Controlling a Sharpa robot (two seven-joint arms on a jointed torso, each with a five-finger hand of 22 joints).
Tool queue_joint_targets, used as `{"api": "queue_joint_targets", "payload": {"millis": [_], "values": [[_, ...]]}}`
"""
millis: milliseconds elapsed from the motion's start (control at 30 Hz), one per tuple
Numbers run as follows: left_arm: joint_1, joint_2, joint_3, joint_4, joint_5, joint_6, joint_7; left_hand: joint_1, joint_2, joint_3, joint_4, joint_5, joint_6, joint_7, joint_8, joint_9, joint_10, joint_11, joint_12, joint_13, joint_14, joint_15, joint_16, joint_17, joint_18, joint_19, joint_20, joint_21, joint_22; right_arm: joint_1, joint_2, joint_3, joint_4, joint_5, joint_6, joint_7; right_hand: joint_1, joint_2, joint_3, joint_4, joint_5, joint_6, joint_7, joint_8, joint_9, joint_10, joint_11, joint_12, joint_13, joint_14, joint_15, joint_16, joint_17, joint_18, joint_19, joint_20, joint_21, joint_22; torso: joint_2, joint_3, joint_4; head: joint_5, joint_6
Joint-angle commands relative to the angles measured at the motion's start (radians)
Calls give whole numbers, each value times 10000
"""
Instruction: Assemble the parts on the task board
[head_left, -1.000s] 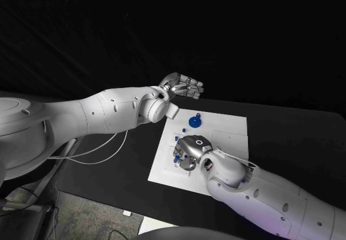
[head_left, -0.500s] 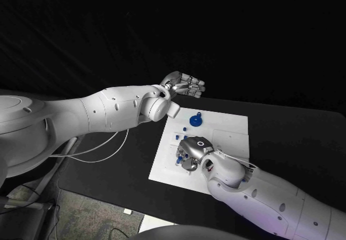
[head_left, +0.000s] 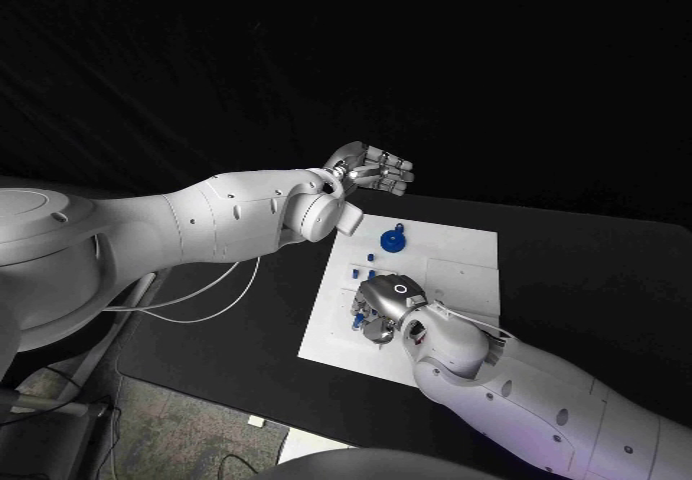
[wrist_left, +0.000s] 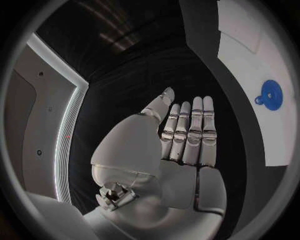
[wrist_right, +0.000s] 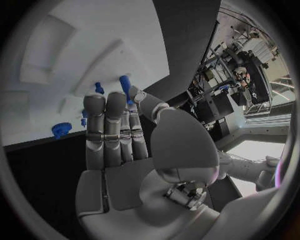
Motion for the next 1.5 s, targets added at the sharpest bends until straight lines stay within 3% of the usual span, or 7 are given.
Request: {"api": "queue_joint_targets", "payload": {"millis": [33,1000,1333,1500], "values": [[3,31,7,19,23,153,65,-15,61,-8,38,-15,21,38,-14,1,-44,18,-15,-6,-55,-4,-38,-4,-10,-15,32,14,-10,-49,4,-36,-39,-104,104,74,-30,103,18,-61,31,80,4,69,57,89,-1,31,7,0,-39,-35,17,191,320,-50,29,641,-6,2,-5,11,-12],[-2,35,5,-6,23,215,-5,-7,62,-2,61,-23,11,39,-14,1,-65,25,-18,-7,-79,5,-39,-4,-10,-18,38,15,-85,-91,-73,-45,145,-370,-151,-220,-46,114,26,-119,29,100,-3,70,57,112,-7,33,7,3,-42,-36,30,185,322,-55,131,656,-4,-3,-15,50,-76],[-2,34,3,-4,22,211,-9,-7,62,-2,61,-23,11,39,-14,1,-65,25,-18,-7,-79,5,-39,-4,-10,-18,38,15,-85,-91,2,-49,-13,-432,283,-399,-52,123,30,-123,29,85,2,65,50,96,-2,31,5,-2,-41,-47,33,187,299,-54,89,643,1,1,-28,32,-66],[-1,52,2,-1,22,215,-10,-7,62,-2,61,-23,11,39,-14,1,-65,25,-18,-7,-79,5,-39,-4,-10,-18,38,15,-85,-91,109,-137,-159,-526,459,-504,-47,132,22,-126,29,74,5,66,49,83,2,30,5,-1,-38,-56,30,188,288,-51,61,637,11,9,1,9,-81]]}}
